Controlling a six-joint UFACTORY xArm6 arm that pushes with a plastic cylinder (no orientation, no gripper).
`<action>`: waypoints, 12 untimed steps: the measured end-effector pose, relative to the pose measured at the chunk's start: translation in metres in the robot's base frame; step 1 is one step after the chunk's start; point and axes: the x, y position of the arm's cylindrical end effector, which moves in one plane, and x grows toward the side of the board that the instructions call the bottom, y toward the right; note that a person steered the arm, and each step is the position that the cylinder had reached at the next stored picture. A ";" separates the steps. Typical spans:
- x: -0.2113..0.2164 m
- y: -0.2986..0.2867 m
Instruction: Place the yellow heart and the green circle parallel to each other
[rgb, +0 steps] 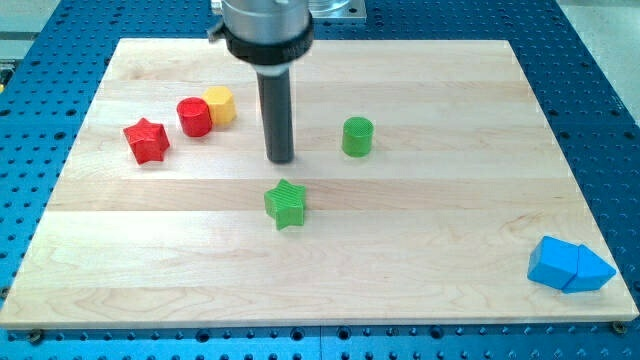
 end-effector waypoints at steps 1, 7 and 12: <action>0.018 0.025; -0.063 0.069; -0.102 0.100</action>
